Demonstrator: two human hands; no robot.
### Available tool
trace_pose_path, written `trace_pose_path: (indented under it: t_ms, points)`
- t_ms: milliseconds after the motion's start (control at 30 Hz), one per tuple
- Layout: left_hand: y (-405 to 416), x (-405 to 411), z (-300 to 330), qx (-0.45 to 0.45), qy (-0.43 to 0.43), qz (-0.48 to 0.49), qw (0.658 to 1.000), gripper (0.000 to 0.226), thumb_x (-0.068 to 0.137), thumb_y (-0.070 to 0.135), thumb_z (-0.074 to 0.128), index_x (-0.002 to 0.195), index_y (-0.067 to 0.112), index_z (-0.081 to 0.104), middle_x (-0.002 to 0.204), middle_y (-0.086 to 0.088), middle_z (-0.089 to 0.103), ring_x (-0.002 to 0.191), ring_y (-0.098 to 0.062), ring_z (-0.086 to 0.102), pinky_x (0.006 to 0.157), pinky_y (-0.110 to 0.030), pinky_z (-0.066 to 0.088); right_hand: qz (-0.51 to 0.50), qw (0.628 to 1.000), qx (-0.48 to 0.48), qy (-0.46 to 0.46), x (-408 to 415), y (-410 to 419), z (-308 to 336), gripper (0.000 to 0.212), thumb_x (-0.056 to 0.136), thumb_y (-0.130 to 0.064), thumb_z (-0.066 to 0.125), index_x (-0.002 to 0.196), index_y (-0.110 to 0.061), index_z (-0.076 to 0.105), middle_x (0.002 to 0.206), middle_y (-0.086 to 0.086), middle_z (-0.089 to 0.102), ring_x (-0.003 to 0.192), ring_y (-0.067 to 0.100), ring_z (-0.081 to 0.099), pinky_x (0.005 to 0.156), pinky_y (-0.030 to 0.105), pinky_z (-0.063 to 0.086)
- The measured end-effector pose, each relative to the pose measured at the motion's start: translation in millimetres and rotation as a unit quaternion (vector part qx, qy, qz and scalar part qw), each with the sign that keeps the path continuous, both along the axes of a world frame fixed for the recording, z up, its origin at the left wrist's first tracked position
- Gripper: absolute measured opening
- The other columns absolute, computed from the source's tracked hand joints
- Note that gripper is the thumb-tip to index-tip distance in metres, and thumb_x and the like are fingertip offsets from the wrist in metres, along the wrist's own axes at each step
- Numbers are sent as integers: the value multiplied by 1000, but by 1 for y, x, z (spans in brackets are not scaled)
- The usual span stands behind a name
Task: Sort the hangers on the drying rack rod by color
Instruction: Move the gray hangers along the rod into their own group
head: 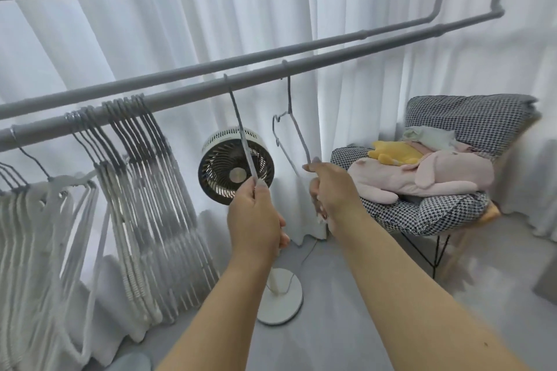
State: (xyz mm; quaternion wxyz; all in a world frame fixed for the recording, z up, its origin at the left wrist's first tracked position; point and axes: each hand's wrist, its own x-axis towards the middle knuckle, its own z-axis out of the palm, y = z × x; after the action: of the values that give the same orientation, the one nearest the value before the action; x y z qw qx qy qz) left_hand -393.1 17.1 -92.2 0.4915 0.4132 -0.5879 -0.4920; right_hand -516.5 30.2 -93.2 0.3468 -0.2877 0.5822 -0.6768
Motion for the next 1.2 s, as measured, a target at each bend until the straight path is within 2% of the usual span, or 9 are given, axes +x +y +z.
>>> trace_pose_path:
  t_ms: [167,267,367,467,600,733,833,1000,1200]
  points:
    - [-5,-25,-2,37,30,-7,999,38,104,29,36,120,-1,54,47,-4,38,32,-14,34,33,-20,33,-18,997,27,69,-18,4,2,29,95,-22,41,93,1,58,38,-7,36,36,11,30,39,21,25]
    - [-5,-43,-2,35,35,-11,999,36,105,26,35,132,11,52,47,-4,38,31,-11,34,31,-20,32,-42,991,12,126,-29,7,3,28,91,-18,41,79,6,49,53,6,32,52,20,26,54,36,27]
    - [-5,-63,-1,38,37,-15,998,39,104,25,34,141,21,47,48,-3,38,32,-11,35,32,-21,33,-67,984,0,168,-44,8,6,34,93,-16,42,100,15,54,63,10,39,60,22,34,60,37,31]
    - [-4,-86,2,26,31,-12,999,44,104,25,33,147,32,40,49,-1,38,35,-13,36,34,-22,35,-87,977,17,191,-68,9,9,33,95,-20,45,117,-4,64,70,-1,56,69,18,52,70,33,45]
    - [1,-126,5,27,48,3,998,49,103,20,33,149,38,33,52,-3,38,37,-13,33,33,-21,34,-108,968,-3,225,-108,14,10,32,95,-13,44,109,11,59,71,17,61,66,33,48,64,34,42]
    - [9,-172,6,41,63,6,997,48,104,22,33,148,40,35,47,2,35,38,-14,30,34,-21,32,-103,967,13,234,-157,19,15,31,97,-17,44,110,0,67,84,13,68,73,19,54,65,29,40]
    - [15,-208,6,43,71,10,997,46,104,23,34,147,41,38,50,-1,34,40,-15,30,34,-22,33,-93,966,5,241,-195,25,18,31,98,-19,45,112,-3,67,95,18,70,81,27,60,70,31,43]
    - [19,-259,9,52,79,22,995,44,105,26,34,146,40,39,52,-3,34,40,-15,31,35,-21,33,-66,967,-1,244,-248,30,20,35,98,-19,45,107,12,58,65,10,47,62,19,38,62,29,31]
    - [16,-298,11,55,66,18,996,43,104,27,36,145,40,41,52,-5,36,37,-13,31,33,-22,32,-75,965,-8,252,-289,28,19,34,98,-18,44,108,13,54,76,29,55,65,23,42,61,32,31]
